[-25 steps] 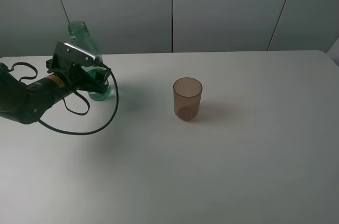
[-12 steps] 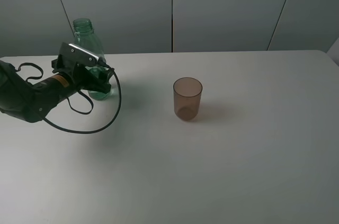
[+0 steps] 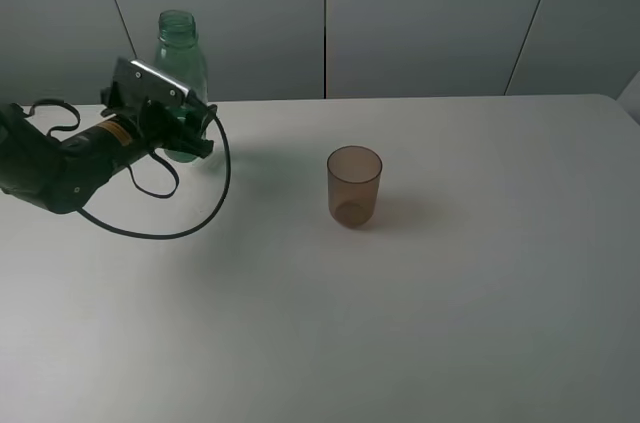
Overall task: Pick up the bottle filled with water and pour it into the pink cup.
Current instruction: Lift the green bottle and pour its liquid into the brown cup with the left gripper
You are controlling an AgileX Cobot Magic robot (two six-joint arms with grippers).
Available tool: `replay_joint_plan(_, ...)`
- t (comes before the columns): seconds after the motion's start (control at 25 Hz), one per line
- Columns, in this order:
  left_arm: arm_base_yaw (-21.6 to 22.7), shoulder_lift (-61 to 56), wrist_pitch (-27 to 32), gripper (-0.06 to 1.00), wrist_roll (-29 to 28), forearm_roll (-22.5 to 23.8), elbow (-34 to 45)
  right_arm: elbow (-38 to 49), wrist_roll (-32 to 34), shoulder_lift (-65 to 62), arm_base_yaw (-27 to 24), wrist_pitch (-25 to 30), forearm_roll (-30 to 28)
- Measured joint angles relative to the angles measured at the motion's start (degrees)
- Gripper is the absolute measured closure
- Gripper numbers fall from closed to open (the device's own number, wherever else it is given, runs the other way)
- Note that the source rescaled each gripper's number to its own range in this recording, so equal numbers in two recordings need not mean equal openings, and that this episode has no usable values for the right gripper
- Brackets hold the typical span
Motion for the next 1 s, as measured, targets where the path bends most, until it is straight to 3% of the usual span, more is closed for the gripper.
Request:
replay_joint_plan(0.12, 0.0, -0.8, 0.7, 0.94, 1.7, 5.1, -5.9, 0.0, 0.0, 0.0, 0.0, 0.0, 0.0)
replay_joint_plan(0.32, 0.0, -0.4, 7.1, 0.94, 2.3, 16.4, -18.7, 0.0, 0.0, 0.0, 0.0, 0.0, 0.0)
replay_joint_plan(0.6, -0.2, 6.9, 8.4, 0.94, 2.1, 30.0, -34.5, 0.0, 0.0, 0.0, 0.0, 0.0, 0.0)
replay_joint_plan(0.76, -0.8, 10.2, 9.0, 0.94, 1.9, 35.8, -39.0, 0.0, 0.0, 0.0, 0.0, 0.0, 0.0)
replay_joint_plan(1.0, -1.3, 10.3, 8.8, 0.94, 1.8, 39.9, -40.0, 0.0, 0.0, 0.0, 0.0, 0.0, 0.0)
